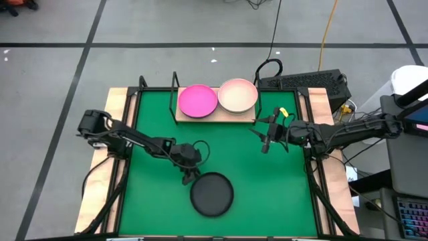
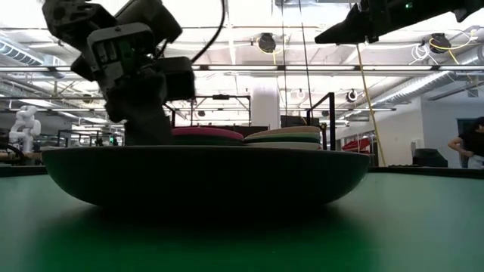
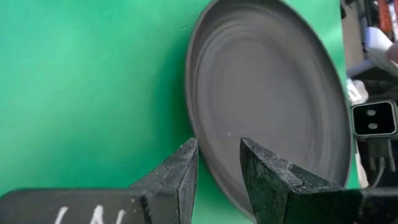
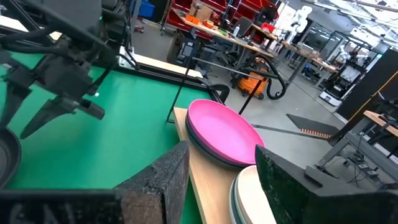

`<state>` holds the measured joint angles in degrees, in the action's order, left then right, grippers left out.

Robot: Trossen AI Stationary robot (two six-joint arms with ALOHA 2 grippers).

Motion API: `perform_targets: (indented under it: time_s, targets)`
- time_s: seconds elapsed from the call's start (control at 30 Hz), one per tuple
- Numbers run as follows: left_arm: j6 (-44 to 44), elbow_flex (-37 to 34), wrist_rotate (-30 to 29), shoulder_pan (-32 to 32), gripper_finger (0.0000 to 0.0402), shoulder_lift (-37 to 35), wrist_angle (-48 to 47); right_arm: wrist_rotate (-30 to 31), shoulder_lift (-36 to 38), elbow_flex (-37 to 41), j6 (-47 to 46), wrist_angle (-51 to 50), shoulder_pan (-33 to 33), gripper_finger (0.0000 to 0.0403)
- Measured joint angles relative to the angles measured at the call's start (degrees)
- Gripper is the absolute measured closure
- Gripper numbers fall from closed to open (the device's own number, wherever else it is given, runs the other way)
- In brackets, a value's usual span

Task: Place and stack plates onto a shelf
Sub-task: Stack the black plate on top of the pink plate

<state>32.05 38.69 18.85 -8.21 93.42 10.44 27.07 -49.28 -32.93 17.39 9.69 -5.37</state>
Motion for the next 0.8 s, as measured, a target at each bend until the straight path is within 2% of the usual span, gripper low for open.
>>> perform_targets:
  time_s: [0.23, 0.4, 0.5, 0.63, 0.73, 0.8]
  targets:
    - [-1.21, 6.44, 1.69, 0.13, 0.0277, 5.57, -9.22, -0.02, 0.0, 0.0, 0.0, -0.04, 0.0, 0.0238]
    - [-1.5, 7.82, 1.42, 0.98, 0.0281, 6.52, -12.2, -0.03, 0.0, 0.0, 0.02, -0.24, 0.0, 0.0238]
    - [-2.24, 7.87, 1.27, 1.2, 0.0308, 6.53, -12.27, -0.04, 0.0, 0.0, 0.02, -0.83, 0.0, 0.0238]
    - [-5.36, 7.9, 2.85, 1.2, 0.0377, 6.4, -11.59, -0.04, 0.0, 0.0, 0.26, -1.02, 0.0, 0.0238]
    - [-8.13, 8.75, 3.55, 1.46, 0.039, 4.95, -13.53, -0.04, 0.0, 0.0, 0.26, -0.99, 0.0, 0.0238]
    - [-10.37, 10.32, 1.6, 2.44, 0.0391, 2.49, -17.36, -0.04, -0.02, 0.0, 0.29, -0.99, 0.0, 0.0238]
